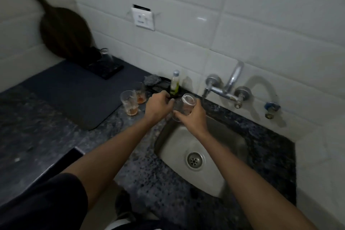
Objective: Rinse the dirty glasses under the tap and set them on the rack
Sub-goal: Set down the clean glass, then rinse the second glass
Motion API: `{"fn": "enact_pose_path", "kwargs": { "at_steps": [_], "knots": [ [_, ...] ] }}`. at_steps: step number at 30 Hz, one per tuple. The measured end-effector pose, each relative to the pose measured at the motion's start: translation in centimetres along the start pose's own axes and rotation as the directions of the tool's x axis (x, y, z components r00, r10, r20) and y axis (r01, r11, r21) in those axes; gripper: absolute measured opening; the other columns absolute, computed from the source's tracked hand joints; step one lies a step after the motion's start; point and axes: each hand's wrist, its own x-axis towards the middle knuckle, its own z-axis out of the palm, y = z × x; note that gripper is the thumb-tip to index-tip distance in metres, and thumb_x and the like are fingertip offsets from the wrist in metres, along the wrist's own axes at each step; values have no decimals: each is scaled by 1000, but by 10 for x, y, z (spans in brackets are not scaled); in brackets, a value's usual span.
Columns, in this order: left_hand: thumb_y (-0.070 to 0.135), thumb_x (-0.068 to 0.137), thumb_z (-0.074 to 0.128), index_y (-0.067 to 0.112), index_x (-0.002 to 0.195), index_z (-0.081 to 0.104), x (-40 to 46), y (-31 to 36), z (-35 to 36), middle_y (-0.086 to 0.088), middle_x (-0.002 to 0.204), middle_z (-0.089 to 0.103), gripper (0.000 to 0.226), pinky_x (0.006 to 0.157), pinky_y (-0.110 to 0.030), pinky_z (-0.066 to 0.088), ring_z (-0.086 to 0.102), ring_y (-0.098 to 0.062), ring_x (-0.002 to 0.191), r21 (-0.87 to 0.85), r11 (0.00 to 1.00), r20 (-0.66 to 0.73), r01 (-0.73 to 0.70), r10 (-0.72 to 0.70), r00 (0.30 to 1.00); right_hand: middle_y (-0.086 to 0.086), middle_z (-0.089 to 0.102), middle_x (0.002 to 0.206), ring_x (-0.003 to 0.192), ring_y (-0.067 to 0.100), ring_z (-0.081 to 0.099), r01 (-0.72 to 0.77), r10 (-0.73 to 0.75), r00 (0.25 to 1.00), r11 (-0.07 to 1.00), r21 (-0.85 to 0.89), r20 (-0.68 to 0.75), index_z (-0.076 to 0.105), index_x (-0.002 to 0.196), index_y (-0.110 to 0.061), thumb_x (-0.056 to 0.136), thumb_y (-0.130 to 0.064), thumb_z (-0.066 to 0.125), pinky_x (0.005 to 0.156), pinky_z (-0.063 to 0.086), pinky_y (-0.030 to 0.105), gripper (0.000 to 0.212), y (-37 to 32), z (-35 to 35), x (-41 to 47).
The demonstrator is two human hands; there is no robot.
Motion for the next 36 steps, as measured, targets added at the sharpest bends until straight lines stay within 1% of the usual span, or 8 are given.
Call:
{"fn": "enact_pose_path", "kwargs": {
  "at_steps": [5, 12, 15, 18, 21, 24, 28, 36],
  "knots": [
    [35, 93, 59, 15, 101, 69, 9, -79, -58, -5, 93, 74, 23, 70, -40, 57, 70, -26, 84, 38, 985, -136, 165, -159, 978, 2, 69, 114, 97, 9, 66, 98, -105, 989, 992, 76, 100, 58, 118, -20, 70, -35, 97, 78, 49, 7, 64, -46, 81, 40],
    [30, 98, 51, 10, 105, 62, 50, -206, -87, -10, 102, 69, 24, 66, -35, 42, 65, -32, 90, 164, 928, -131, 336, -317, 939, 0, 65, 105, 93, 15, 64, 135, -142, 962, 990, 46, 234, 56, 111, -21, 67, -43, 96, 78, 52, 28, 62, -89, 213, 107],
    [33, 98, 52, 7, 101, 58, 82, -266, -82, -14, 107, 66, 26, 70, -39, 44, 63, -35, 98, 209, 924, -68, 320, -313, 947, -2, 65, 104, 90, 13, 62, 132, -126, 955, 991, -4, 269, 55, 109, -21, 68, -39, 97, 71, 48, 19, 61, -97, 272, 146],
    [37, 99, 53, 3, 127, 56, 121, -330, -80, -21, 132, 59, 44, 96, -46, 48, 55, -39, 124, 279, 920, 0, 274, -285, 959, -3, 64, 104, 91, 13, 62, 100, -84, 958, 994, -43, 274, 53, 108, -22, 68, -34, 98, 72, 44, 20, 61, -100, 326, 191],
    [45, 102, 47, -1, 153, 34, 157, -383, -83, -25, 160, 34, 70, 122, -49, 26, 29, -41, 149, 366, 892, 75, 264, -311, 947, -5, 63, 106, 95, 11, 61, 79, -55, 957, 994, -72, 283, 55, 111, -18, 68, -29, 99, 75, 47, 13, 62, -100, 374, 233],
    [57, 101, 37, 0, 159, 19, 182, -424, -85, -23, 167, 17, 83, 127, -49, 12, 13, -38, 155, 416, 878, 139, 239, -321, 937, -6, 63, 109, 100, 11, 61, 63, -33, 959, 993, -98, 280, 60, 118, -12, 66, -24, 99, 76, 42, 3, 66, -98, 412, 271],
    [71, 96, 18, 2, 162, 9, 201, -459, -82, -21, 169, 5, 95, 127, -51, 3, 1, -35, 157, 455, 864, 188, 216, -330, 925, 2, 62, 114, 103, 15, 61, 68, -24, 961, 986, -152, 275, 62, 117, -16, 64, -27, 99, 90, 53, 27, 66, -93, 460, 312],
    [69, 101, 16, 2, 162, 6, 202, -467, -75, -20, 170, 2, 91, 127, -51, 2, -4, -32, 158, 480, 861, 173, 167, -279, 944, -5, 72, 102, 95, 13, 69, 52, -9, 974, 982, -184, 227, 66, 104, -19, 56, -27, 103, 85, 60, 33, 61, -81, 519, 342]
  ]
}}
